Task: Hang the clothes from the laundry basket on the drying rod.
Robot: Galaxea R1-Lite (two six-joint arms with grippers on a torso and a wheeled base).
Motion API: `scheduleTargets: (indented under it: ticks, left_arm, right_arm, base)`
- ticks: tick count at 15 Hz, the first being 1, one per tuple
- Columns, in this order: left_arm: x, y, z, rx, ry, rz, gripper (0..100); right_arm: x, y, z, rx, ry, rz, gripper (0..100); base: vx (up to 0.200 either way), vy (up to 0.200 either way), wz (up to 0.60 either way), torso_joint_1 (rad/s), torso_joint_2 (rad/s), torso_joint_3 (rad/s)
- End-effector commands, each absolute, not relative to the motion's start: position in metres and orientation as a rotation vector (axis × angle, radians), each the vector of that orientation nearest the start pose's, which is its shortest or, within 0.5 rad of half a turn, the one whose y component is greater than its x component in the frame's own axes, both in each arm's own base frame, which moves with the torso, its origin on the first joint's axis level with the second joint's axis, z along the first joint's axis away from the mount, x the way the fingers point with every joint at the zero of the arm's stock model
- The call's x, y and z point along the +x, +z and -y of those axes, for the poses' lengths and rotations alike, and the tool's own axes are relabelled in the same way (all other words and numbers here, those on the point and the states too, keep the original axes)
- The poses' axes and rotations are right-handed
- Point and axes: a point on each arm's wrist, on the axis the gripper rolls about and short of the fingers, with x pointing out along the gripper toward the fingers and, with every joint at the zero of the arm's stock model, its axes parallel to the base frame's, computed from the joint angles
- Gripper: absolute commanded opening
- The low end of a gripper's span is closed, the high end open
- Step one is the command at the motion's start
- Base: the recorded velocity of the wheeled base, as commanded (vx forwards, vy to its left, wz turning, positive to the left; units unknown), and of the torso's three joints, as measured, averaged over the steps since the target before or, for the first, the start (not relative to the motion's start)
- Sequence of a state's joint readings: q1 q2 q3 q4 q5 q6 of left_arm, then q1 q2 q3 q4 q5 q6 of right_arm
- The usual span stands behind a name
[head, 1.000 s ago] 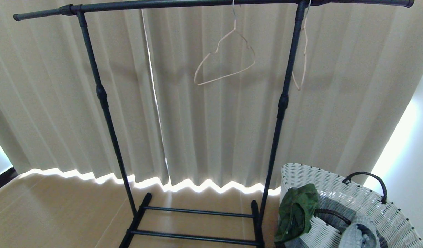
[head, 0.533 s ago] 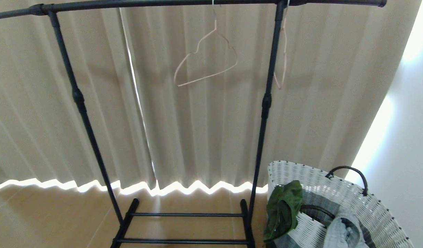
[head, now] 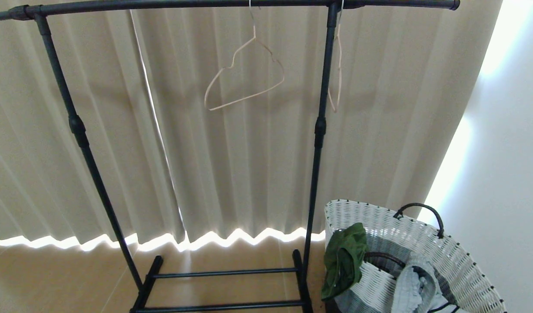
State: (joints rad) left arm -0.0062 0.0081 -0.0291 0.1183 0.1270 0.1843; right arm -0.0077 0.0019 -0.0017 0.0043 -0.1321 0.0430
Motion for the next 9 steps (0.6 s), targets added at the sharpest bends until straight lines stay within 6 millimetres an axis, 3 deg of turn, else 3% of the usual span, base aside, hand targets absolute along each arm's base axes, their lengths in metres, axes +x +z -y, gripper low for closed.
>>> scheduleTargets:
  ticks: [1, 5, 8, 9]
  left_arm:
    - [-0.0250, 0.0717, -0.0030, 0.192, 0.112, -0.109, 100]
    - [-0.0251, 0.0716, -0.0030, 0.192, 0.112, -0.107, 100]
    - [-0.0251, 0.0716, -0.0030, 0.192, 0.112, -0.107, 100]
    - [-0.0251, 0.0716, -0.0030, 0.192, 0.112, -0.107, 100]
  right_arm:
    - [-0.0229, 0.0755, 0.0028, 0.044, -0.141, -0.003, 100]
    - [-0.0229, 0.0755, 0.0027, 0.035, -0.135, -0.004, 100]
    - [-0.0229, 0.0755, 0.0025, 0.043, -0.127, -0.003, 100]
    - [-0.0229, 0.0757, 0.0026, 0.047, -0.132, -0.001, 100]
  base:
    - [0.000, 0.000, 0.00, 0.000, 0.00, 0.000]
    - [0.000, 0.000, 0.00, 0.000, 0.00, 0.000]
    - [0.200, 0.000, 0.00, 0.002, 0.01, 0.007]
    - [0.000, 0.000, 0.00, 0.000, 0.00, 0.000]
